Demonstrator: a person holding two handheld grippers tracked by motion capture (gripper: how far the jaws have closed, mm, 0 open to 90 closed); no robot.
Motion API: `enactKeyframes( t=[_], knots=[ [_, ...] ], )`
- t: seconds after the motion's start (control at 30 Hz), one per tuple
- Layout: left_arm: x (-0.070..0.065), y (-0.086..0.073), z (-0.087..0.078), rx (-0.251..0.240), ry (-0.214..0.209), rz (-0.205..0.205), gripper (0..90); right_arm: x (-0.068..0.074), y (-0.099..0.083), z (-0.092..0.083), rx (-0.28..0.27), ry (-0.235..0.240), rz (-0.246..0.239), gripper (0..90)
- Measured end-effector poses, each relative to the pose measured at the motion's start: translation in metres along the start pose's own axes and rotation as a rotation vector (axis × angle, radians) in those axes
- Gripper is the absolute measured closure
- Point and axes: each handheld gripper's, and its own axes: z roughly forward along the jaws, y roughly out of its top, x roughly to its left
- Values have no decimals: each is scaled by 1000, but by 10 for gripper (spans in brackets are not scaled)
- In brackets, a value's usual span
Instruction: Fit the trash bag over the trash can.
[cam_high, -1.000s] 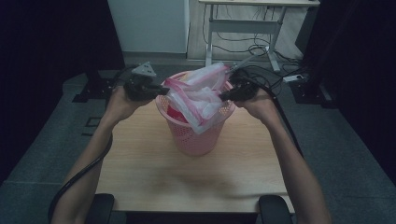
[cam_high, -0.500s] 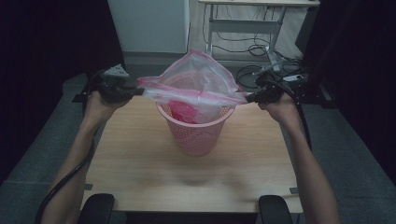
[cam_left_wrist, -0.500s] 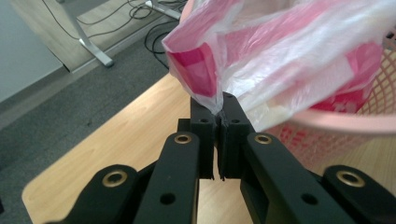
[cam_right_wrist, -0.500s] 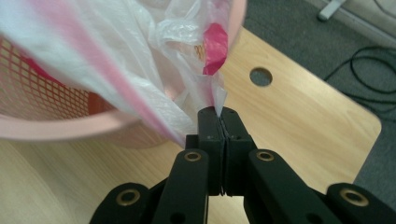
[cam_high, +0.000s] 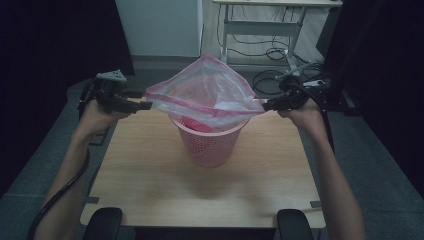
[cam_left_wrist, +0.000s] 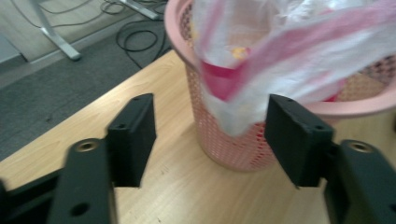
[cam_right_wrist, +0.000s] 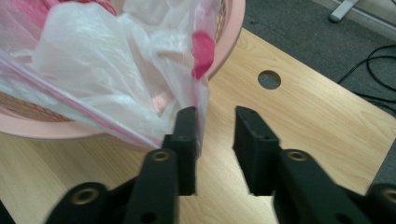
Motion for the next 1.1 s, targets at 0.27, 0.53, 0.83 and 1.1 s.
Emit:
enactKeyframes(
  t=[0.27, 0.53, 0.83, 1.1],
  knots=[
    [0, 15, -15, 10, 32, 18, 274, 3, 11, -8, -24, -8, -5, 445],
    [-13, 71, 9, 45, 95, 68, 271, 7, 47, 9, -21, -53, -6, 303],
    [0, 77, 73, 147, 119, 28, 297, 7, 56, 62, 35, -107, -2, 294],
    [10, 48, 110, 197, -19, -10, 355, 0, 36, 86, 53, -49, 2, 562]
  ],
)
